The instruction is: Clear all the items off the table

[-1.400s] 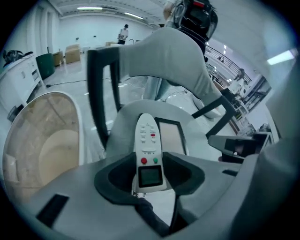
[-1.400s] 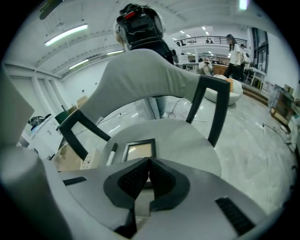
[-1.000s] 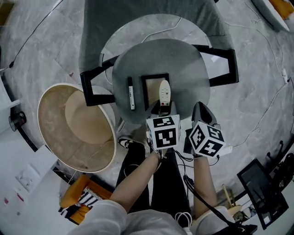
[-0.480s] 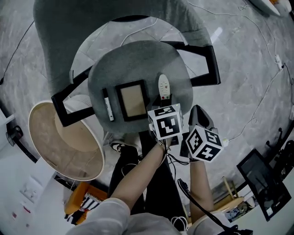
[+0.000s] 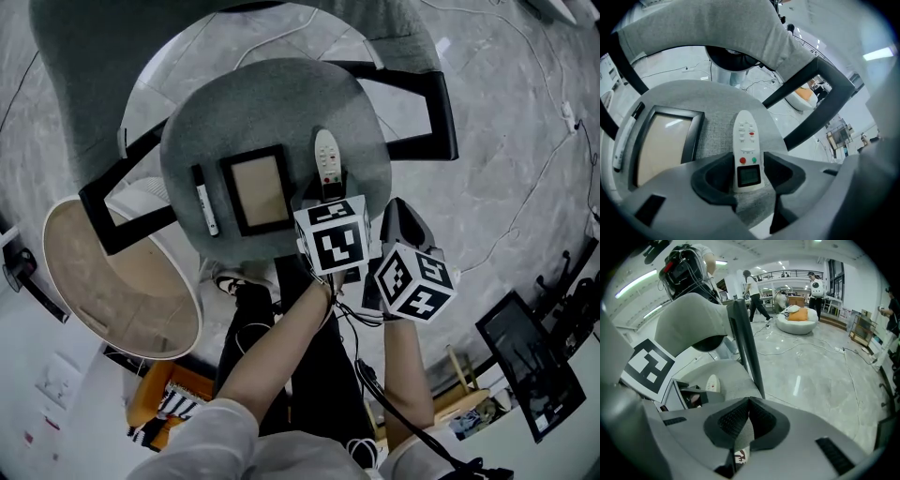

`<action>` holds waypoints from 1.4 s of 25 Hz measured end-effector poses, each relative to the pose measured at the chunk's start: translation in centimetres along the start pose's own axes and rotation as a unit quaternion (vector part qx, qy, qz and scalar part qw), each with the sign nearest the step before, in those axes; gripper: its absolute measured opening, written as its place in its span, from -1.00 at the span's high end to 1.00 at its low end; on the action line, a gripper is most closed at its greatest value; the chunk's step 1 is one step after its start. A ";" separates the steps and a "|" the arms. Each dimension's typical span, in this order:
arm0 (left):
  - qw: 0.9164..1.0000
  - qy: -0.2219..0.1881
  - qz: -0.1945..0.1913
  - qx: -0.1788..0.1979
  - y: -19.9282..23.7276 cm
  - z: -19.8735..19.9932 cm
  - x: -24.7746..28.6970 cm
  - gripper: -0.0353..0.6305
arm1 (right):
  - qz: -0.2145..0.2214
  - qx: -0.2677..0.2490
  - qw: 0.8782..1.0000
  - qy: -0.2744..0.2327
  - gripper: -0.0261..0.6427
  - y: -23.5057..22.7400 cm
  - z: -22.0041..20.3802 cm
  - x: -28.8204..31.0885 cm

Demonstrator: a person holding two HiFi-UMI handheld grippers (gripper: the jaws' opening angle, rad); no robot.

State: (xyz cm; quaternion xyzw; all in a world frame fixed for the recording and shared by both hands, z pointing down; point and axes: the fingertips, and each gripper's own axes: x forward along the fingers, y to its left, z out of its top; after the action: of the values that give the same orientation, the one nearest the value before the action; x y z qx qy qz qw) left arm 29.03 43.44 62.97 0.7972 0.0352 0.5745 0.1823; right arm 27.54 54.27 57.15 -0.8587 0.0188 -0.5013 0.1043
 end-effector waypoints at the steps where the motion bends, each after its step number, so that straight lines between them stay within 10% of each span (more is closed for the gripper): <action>1: 1.000 0.002 -0.006 -0.001 -0.1 0.0 -0.1 0.29 | 0.001 -0.001 1.000 0.000 0.85 0.2 0.0 0.0; 13: 1.000 -0.014 0.008 0.008 2.5 1.4 -9.2 0.25 | 0.046 -0.049 0.998 -0.012 0.85 5.5 3.4 -3.3; 22: 0.988 -0.122 0.084 -0.046 13.7 2.6 -28.7 0.71 | 0.139 -0.180 0.974 -0.010 0.85 18.4 5.1 -11.2; 29: 0.924 -0.289 0.192 -0.164 25.1 -1.2 -46.2 0.87 | 0.281 -0.331 0.901 -0.027 0.85 35.6 2.8 -17.9; 35: 0.863 -0.355 0.246 -0.263 32.9 -9.8 -59.5 0.87 | 0.364 -0.401 0.839 -0.055 0.85 47.9 -2.3 -28.0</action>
State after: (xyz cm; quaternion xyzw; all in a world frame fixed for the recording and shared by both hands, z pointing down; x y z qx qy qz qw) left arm -5.16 -0.50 22.82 0.8524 -0.3817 0.2669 0.2378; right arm 15.09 10.93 24.73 -0.7830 0.5236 -0.3276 -0.0738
